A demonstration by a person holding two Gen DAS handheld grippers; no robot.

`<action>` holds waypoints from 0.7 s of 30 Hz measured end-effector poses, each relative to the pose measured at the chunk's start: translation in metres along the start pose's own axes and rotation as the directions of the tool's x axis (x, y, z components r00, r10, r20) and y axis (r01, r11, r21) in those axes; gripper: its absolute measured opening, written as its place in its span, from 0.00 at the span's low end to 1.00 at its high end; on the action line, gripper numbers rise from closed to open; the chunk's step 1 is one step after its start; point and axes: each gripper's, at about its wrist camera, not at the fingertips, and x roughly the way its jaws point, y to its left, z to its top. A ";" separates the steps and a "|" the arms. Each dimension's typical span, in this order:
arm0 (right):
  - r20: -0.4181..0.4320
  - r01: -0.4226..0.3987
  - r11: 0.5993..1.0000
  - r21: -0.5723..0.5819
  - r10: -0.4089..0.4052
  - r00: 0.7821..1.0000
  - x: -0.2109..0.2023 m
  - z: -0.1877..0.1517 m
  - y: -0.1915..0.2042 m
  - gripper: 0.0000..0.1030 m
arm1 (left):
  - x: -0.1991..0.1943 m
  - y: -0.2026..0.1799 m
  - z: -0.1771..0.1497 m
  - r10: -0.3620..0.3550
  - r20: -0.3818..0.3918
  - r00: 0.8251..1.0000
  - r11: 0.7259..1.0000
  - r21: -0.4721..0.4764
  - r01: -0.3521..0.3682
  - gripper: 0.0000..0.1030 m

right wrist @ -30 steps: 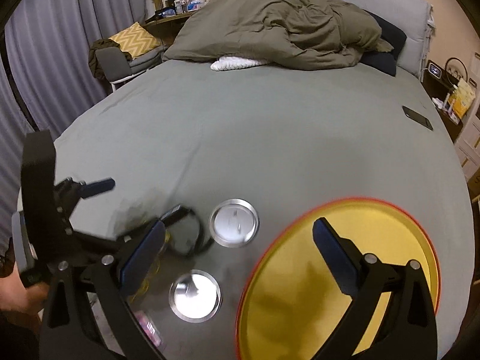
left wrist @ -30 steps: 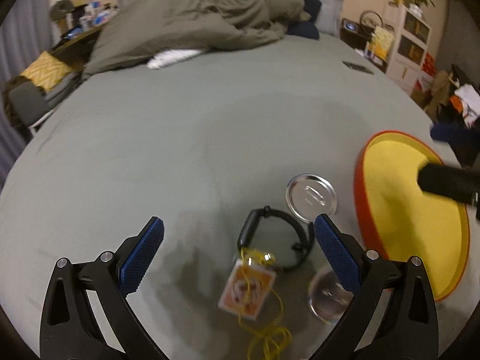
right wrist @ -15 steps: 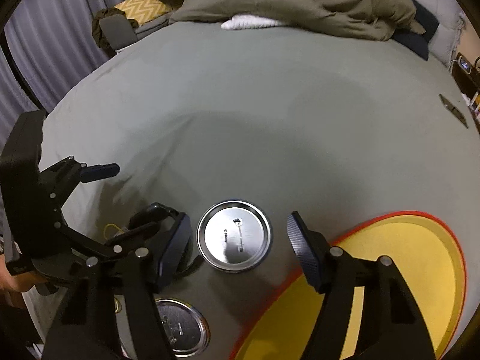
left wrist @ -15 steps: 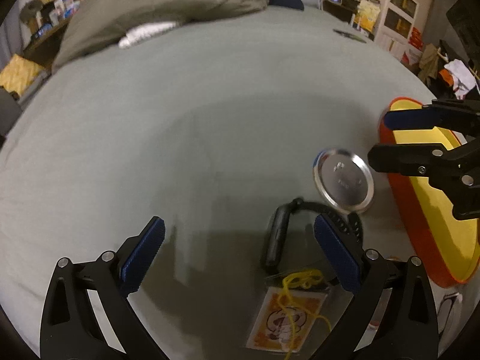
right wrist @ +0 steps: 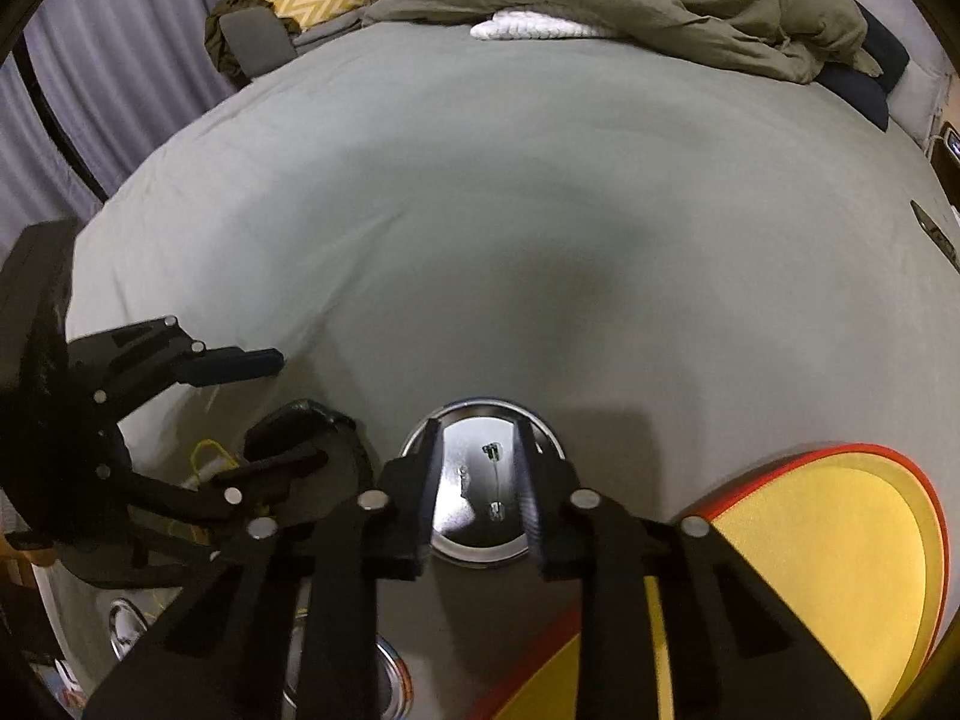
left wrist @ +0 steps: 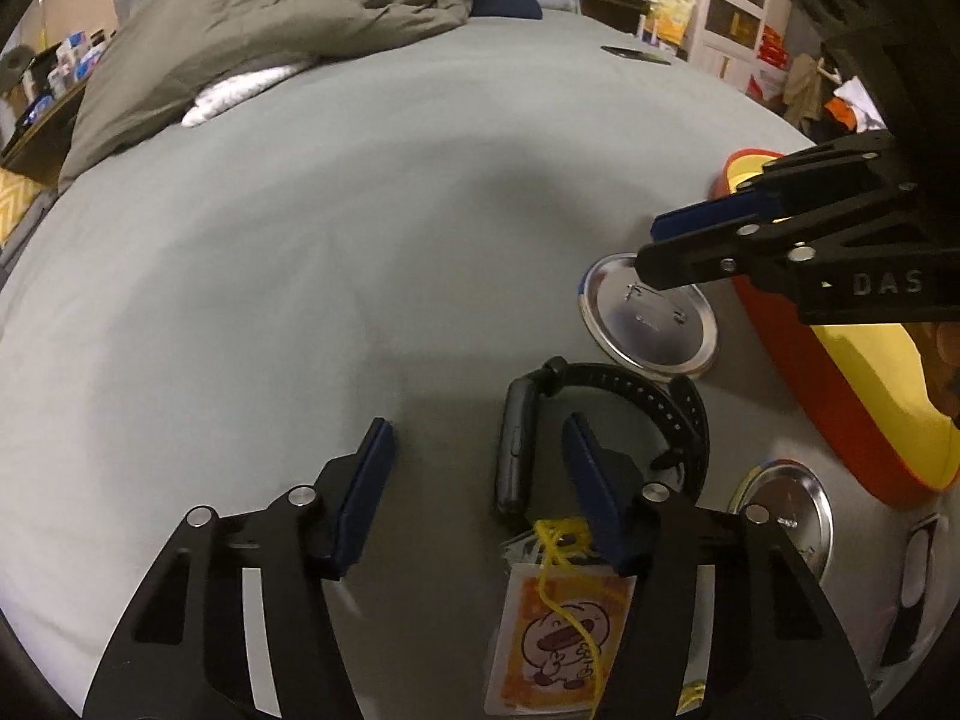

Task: Organize jewelry
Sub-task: 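Grasp the black smartwatch with the left tool while the right tool grasps a silver badge, then carry the smartwatch and silver badge over the yellow tray with both tools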

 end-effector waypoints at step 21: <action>-0.055 -0.002 0.999 -0.033 0.000 0.998 0.018 -0.010 -0.009 0.02 | 0.002 -0.001 0.000 -0.046 0.000 0.999 0.999 0.026 0.046 0.10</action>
